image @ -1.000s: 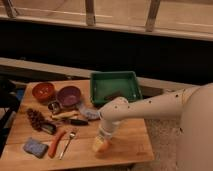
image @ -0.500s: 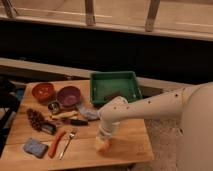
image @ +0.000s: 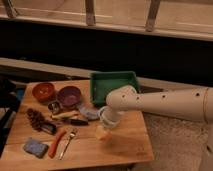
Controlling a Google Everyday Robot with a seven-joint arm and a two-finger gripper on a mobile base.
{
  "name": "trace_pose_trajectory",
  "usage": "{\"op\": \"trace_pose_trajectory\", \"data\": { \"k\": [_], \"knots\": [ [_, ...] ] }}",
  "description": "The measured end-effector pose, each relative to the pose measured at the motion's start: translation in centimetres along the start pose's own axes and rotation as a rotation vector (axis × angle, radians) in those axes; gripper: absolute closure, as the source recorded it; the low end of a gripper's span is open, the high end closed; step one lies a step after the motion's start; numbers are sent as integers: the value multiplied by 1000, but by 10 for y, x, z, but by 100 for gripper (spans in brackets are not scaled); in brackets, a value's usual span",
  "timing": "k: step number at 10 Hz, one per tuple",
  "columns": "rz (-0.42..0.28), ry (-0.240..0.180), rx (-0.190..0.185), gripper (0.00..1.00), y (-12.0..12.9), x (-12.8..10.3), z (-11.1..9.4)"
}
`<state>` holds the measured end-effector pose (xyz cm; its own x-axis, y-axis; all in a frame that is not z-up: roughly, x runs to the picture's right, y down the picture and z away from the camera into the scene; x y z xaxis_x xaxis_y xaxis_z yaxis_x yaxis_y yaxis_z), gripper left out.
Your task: Place apple in purple bowl
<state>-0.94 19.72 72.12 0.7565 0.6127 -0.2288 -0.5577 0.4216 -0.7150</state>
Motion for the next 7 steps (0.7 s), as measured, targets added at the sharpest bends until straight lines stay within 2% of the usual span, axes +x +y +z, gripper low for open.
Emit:
{"op": "trace_pose_trajectory", "data": {
  "k": [3, 5, 7],
  "knots": [
    [-109, -57, -42, 100, 15, -45, -21],
    [-165, -92, -47, 100, 22, -66, -40],
    [-190, -134, -28, 100, 13, -85, -61]
  ]
}}
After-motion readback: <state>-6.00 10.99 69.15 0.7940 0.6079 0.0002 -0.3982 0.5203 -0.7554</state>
